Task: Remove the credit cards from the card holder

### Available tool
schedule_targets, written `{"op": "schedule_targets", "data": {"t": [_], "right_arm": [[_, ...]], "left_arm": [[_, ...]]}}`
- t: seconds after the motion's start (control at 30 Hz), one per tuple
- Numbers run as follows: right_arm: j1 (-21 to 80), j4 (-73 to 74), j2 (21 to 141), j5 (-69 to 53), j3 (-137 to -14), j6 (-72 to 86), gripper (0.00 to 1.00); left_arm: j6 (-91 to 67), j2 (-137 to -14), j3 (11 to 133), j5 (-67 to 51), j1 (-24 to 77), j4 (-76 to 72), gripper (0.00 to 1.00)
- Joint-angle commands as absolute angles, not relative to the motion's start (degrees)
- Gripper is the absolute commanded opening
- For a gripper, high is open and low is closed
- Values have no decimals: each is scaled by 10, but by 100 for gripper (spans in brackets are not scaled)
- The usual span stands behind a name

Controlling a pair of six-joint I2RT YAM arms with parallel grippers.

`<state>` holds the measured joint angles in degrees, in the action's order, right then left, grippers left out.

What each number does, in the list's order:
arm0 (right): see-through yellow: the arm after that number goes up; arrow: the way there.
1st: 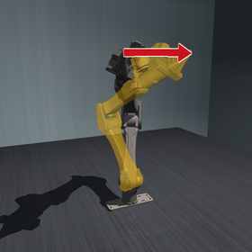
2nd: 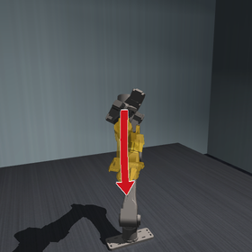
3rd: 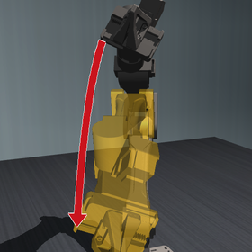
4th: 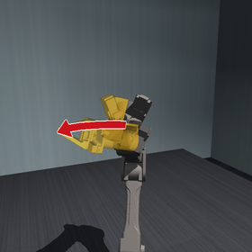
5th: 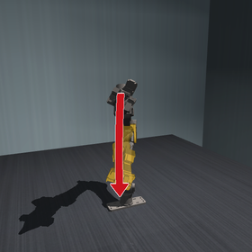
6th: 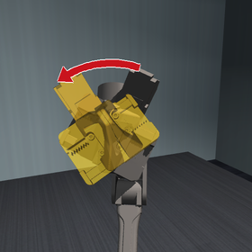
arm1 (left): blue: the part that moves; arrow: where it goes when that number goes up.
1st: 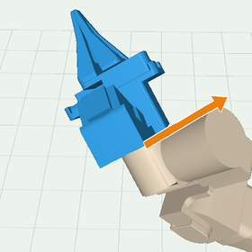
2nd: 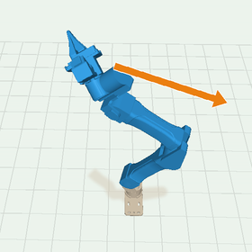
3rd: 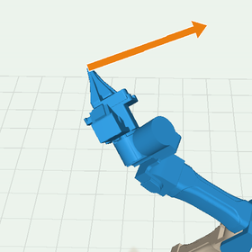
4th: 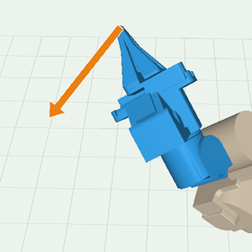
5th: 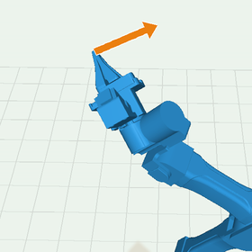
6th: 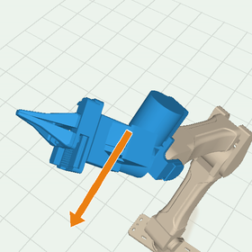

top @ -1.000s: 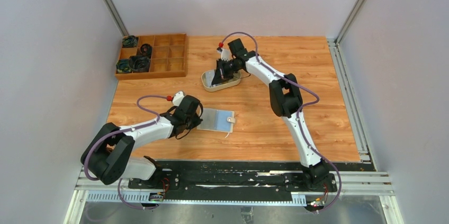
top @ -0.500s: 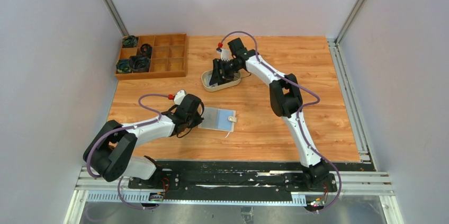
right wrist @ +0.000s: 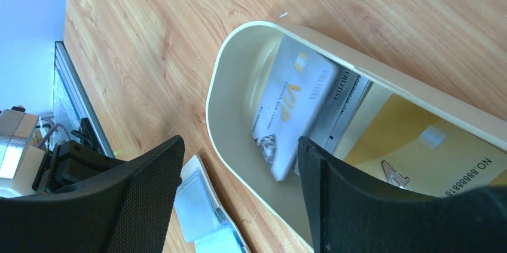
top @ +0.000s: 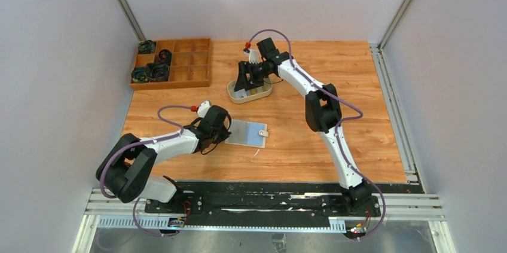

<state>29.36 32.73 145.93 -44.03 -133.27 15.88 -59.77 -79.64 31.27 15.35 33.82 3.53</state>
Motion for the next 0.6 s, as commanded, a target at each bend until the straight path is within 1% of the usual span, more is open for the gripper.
{"op": "schedule_targets", "data": {"t": [0.0, 0.1, 0.2, 0.27, 0.33, 0.43, 0.57], "right_arm": [[309, 362, 1470, -421, -1351, 130, 77], [314, 370, 1466, -420, -1346, 120, 81], [315, 372, 1464, -428, -1345, 117, 81], [313, 374, 1447, -407, -1329, 104, 81], [310, 358, 1409, -351, -1287, 91, 81], [288, 291, 1339, -311, -1204, 106, 81], [260, 272, 1290, -239, -1151, 99, 75]], "left_arm": [[-582, -830, 300, 147, 334, 92, 0], [-579, -836, 304, 145, 334, 94, 0], [-578, -840, 311, 145, 334, 97, 0], [-577, -840, 313, 145, 335, 99, 0], [-577, -839, 314, 146, 335, 101, 0], [-577, -834, 313, 148, 334, 104, 0], [-577, -835, 314, 148, 335, 104, 0]]}}
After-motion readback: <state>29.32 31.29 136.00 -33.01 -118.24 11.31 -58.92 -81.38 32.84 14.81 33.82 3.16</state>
